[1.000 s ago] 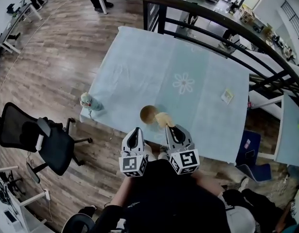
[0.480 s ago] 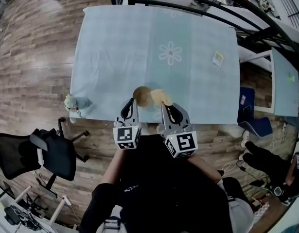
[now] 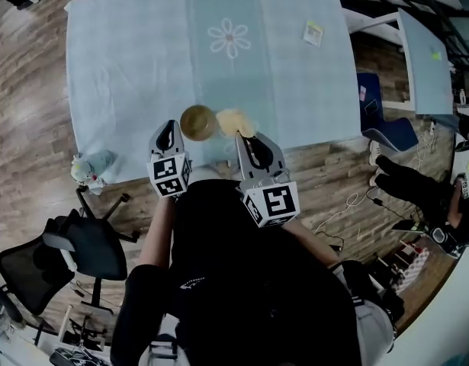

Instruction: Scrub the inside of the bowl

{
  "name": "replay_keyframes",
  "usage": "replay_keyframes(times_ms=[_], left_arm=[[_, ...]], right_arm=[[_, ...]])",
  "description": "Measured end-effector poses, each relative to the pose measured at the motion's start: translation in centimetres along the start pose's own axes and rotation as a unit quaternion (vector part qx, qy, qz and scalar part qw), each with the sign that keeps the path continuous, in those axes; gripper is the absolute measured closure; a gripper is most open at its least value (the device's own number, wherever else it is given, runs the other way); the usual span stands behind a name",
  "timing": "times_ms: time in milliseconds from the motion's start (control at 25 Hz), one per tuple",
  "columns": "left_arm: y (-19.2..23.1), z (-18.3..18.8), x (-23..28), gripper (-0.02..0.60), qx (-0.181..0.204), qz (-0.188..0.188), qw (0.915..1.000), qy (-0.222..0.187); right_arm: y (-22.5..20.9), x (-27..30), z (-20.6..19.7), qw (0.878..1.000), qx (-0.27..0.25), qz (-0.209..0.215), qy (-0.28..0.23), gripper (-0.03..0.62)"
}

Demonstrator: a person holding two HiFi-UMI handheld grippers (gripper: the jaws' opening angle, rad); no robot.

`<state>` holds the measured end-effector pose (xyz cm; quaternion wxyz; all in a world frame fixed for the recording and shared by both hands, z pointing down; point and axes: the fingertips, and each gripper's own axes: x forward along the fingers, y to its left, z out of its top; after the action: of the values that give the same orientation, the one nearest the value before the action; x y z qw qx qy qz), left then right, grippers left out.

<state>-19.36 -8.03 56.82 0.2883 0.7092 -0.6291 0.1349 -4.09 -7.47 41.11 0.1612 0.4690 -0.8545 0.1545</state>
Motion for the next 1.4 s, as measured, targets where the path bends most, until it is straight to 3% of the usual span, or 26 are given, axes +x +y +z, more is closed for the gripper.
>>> replay_keyframes(times_ms=[200,360,400,480,600,880,1000,1080,1240,1400], left_arm=[[0.4,-2.1,2.0,0.563,0.002,-0.031,0.9983,0.049],[0.9,-4.2,3.2,0.561,-0.037,-0.046,0.9946,0.085],[0.9,-4.6,3.4,0.553,-0.047,-0.049,0.9933,0.094],[0.8,-5.6,3.8,0.477,-0.063,-0.057,0.99,0.113],[0.3,-6.8,4.4,0.468,-0.08,-0.066,0.9854,0.135],[-0.1,-7.8,5.4,0.469,-0.095,-0.053,0.9817,0.156],[-0.1,-8.1,5.6,0.548,-0.097,-0.044,0.9803,0.166],[-0.5,-8.0,5.5,0.554,-0.104,-0.049,0.9789,0.169],[-1.3,-6.8,4.9,0.555,-0.096,-0.055,0.9808,0.16],[-2.7,-4.3,3.5,0.555,-0.126,-0.076,0.9785,0.145]], right_arm=[[-0.2,0.2,-0.4,1.0,0.01,-0.015,0.008,0.556],[0.2,0.5,-1.0,1.0,0.008,-0.017,0.021,0.556],[0.3,0.5,-1.1,1.0,0.007,-0.018,0.024,0.556],[0.1,0.5,-1.3,0.999,0.006,-0.022,0.031,0.556],[-0.4,0.2,-1.7,0.999,0.014,-0.03,0.04,0.556],[0.1,1.3,-2.0,0.999,0.011,-0.008,0.045,0.556],[0.5,1.7,-2.1,0.999,0.003,0.001,0.046,0.556],[0.6,1.7,-2.2,0.999,-0.004,0.003,0.045,0.556],[0.3,1.6,-2.2,0.999,-0.009,0.007,0.044,0.556],[0.2,1.6,-2.5,0.999,-0.003,0.014,0.048,0.556]])
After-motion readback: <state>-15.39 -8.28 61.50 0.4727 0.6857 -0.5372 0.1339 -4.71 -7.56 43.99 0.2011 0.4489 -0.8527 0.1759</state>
